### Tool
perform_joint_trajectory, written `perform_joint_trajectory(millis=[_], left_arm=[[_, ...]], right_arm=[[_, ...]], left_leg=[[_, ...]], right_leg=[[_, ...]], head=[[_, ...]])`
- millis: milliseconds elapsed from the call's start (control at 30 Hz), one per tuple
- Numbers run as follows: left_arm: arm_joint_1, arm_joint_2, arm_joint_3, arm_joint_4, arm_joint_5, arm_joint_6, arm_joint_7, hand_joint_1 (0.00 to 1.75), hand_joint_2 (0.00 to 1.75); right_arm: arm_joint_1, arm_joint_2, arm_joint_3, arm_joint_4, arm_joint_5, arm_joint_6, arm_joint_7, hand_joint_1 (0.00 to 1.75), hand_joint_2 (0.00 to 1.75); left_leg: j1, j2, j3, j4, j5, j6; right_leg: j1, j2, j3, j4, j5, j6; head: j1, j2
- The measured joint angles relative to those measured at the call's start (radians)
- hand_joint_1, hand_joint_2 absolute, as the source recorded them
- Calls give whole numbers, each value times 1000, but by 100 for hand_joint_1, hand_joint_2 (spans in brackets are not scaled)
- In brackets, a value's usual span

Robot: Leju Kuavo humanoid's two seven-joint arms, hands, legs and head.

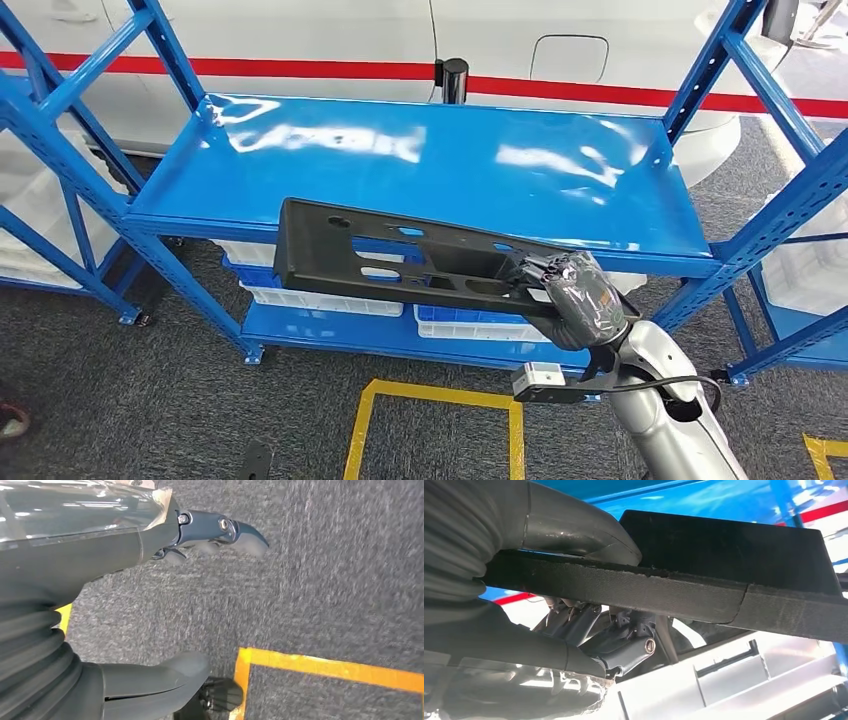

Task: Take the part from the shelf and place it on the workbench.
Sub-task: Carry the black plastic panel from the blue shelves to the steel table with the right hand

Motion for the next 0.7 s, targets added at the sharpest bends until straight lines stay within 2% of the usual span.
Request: perform_joint_trajectory(millis=[100, 133, 167, 200, 267, 300, 333, 367, 400, 433, 467, 500, 533, 567, 600, 633, 667, 700], left_arm=[[0, 1, 1, 0, 0, -1, -1, 0, 175], [0, 0, 2, 0, 0, -1, -1, 0, 175], [-1, 0, 2, 0, 0, -1, -1, 0, 175], [-1, -1, 3, 0, 0, -1, -2, 0, 175], [-1, -1, 3, 0, 0, -1, -3, 0, 175], [-1, -2, 4, 0, 0, -1, -3, 0, 175], [-1, -2, 4, 0, 0, 0, -3, 0, 175], [-1, -2, 5, 0, 0, 0, -3, 0, 175], [-1, -2, 6, 0, 1, 1, -2, 0, 175], [-1, -2, 7, 0, 2, 2, -2, 0, 175], [-1, -2, 8, 0, 4, 3, -2, 0, 175], [-1, -2, 9, 0, 6, 4, -3, 0, 175], [-1, -2, 11, 0, 7, 4, -3, 0, 175], [0, -3, 12, 0, 8, 5, -3, 0, 175], [0, -2, 13, 0, 9, 6, -3, 0, 175], [1, -2, 15, 0, 9, 6, -3, 0, 175], [2, -2, 16, 0, 9, 7, -3, 0, 175], [2, -2, 17, 0, 10, 7, -3, 0, 175]], right_arm=[[0, 0, 0, 0, 0, 0, 0, 173, 175], [0, 0, 0, 0, 0, 0, -1, 173, 175], [0, 0, 0, 0, 0, 0, -1, 173, 175], [1, 0, 0, 0, 0, 0, -1, 173, 175], [5, 0, 0, 0, 2, 0, 0, 173, 175], [8, 1, 0, 0, 3, 0, 0, 173, 175], [11, 1, 0, 0, 4, 0, 0, 173, 175], [13, 1, 0, 0, 5, 0, 1, 173, 175], [14, 1, 0, 0, 5, 0, 1, 173, 175], [14, 2, 0, 0, 6, 0, 1, 173, 175], [13, 2, 0, -1, 6, 0, 1, 173, 175], [12, 3, -1, -1, 6, 0, 1, 173, 175], [11, 3, -1, -1, 6, 0, 1, 173, 175], [11, 4, -1, -1, 6, 0, 2, 173, 175], [12, 4, 0, 0, 6, 0, 2, 173, 175], [12, 5, 0, 0, 6, 0, 2, 173, 175], [11, 6, 0, 0, 6, 0, 3, 173, 175], [11, 8, 0, 1, 6, 0, 3, 173, 175]], left_leg=[[-7, 2, -8, -11, 19, 21], [-7, 3, -12, -18, 31, 29], [-5, 5, -18, -26, 44, 38], [-4, 7, -27, -31, 56, 44], [-5, 8, -50, -32, 74, 50], [-6, 8, -62, -32, 83, 50], [-6, 8, -74, -31, 92, 49], [-6, 8, -86, -30, 100, 48], [-6, 8, -96, -30, 109, 45], [-7, 8, -105, -28, 116, 41], [-9, 7, -112, -25, 123, 36], [-11, 7, -118, -22, 130, 31], [-13, 7, -122, -20, 137, 27], [-14, 7, -124, -19, 143, 22], [-13, 6, -127, -18, 147, 17], [-11, 4, -132, -12, 138, 11], [-8, 3, -141, 9, 111, 5], [-5, 2, -156, 49, 70, -2]], right_leg=[[-1, -1, -6, -6, 15, 22], [0, -1, -13, 0, 8, 25], [1, -1, -26, 24, -14, 23], [2, -1, -45, 69, -50, 17], [3, 0, -88, 201, -132, 6], [3, 0, -98, 256, -155, 8], [3, 0, -93, 281, -162, 14], [3, 0, -68, 268, -152, 23], [3, 0, -23, 216, -135, 31], [3, 0, 34, 141, -120, 35], [5, 0, 89, 63, -114, 35], [7, 1, 128, 4, -113, 32], [10, 2, 145, -27, -116, 28], [12, 3, 145, -37, -117, 23], [5, 3, 137, -36, -113, 17], [0, 2, 132, -35, -106, 8], [-5, 0, 127, -36, -98, -3], [-10, -2, 120, -36, -88, -12]], head=[[1, 0], [1, 0], [3, 0], [5, 0], [7, 0], [7, 0], [7, 0], [8, 0], [8, 0], [8, 0], [9, 0], [8, 0], [7, 0], [6, 0], [5, 0], [5, 0], [3, 0], [2, 0]])
